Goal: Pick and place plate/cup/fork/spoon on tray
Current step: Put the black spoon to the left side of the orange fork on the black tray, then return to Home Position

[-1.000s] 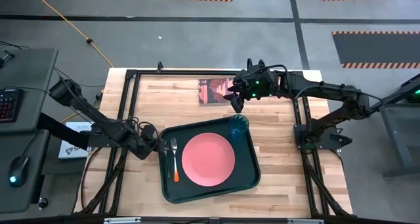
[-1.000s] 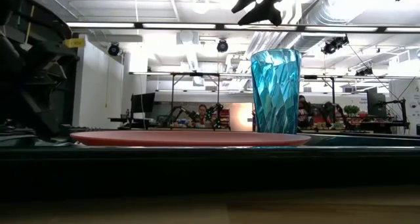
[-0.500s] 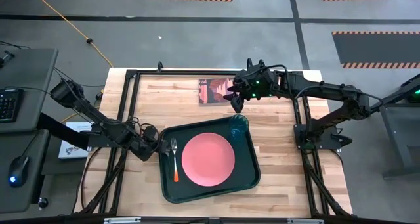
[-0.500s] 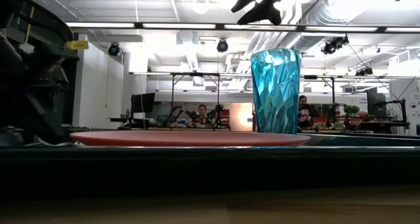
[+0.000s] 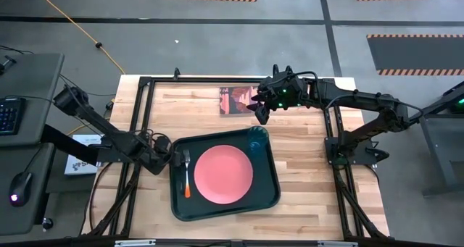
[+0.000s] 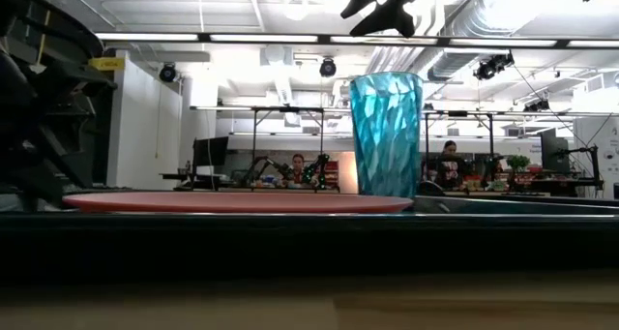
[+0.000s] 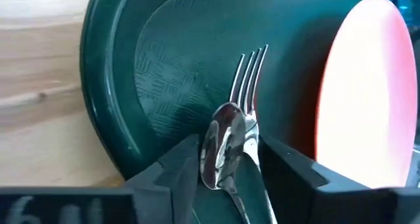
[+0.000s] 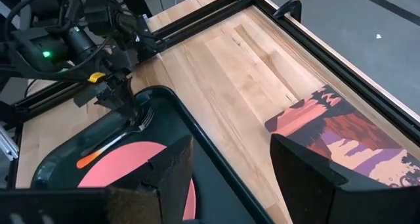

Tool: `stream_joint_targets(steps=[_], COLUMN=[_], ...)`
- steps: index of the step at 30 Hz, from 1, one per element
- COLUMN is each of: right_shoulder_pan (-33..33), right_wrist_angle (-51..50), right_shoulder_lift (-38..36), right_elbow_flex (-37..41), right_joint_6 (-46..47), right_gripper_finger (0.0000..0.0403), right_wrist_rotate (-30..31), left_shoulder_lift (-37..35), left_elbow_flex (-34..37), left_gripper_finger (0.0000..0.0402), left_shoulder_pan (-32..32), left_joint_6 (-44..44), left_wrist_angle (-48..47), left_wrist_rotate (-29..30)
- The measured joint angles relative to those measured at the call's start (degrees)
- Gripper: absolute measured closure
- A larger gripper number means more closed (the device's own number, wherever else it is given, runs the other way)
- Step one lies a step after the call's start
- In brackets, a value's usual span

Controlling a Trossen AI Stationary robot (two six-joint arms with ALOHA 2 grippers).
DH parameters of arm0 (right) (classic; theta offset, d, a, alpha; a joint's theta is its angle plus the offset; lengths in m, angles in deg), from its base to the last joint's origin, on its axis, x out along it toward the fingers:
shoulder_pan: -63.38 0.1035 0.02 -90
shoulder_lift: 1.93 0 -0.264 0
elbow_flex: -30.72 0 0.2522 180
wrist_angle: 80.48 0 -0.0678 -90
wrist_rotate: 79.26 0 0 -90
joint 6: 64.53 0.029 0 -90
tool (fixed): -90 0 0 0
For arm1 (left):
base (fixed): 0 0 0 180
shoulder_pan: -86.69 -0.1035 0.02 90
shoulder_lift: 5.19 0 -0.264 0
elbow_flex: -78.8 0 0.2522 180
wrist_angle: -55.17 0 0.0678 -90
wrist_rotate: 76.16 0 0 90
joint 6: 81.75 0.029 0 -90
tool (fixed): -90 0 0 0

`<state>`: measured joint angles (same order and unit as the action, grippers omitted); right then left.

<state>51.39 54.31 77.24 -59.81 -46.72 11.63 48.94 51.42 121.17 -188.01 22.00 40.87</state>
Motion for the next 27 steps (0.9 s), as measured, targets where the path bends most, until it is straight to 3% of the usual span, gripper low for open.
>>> stream_joint_targets(steps=[11,20,27], right_shoulder_pan=[0.0,0.01,0.0], right_wrist_angle=[0.0,0.0,0.27], right_shoulder_lift=[0.0,0.0,0.0], right_elbow_flex=[0.0,0.0,0.0], right_joint_6=[0.14,0.85,1.64], right_gripper_finger=[0.0207,0.0207,0.0207], right_wrist_rotate=[0.0,0.0,0.0], left_shoulder_lift=[-9.13,-14.74,-18.52], left_elbow_flex=[0.05,0.04,0.04], left_gripper_finger=[0.0239,0.0239,0.025], left_shoulder_pan=[0.0,0.0,0.0], left_joint_6=[5.81,7.19,14.38], left_wrist_angle=[-3.62,-12.29,-4.06], left_wrist_rotate=[0.61,0.86,5.56])
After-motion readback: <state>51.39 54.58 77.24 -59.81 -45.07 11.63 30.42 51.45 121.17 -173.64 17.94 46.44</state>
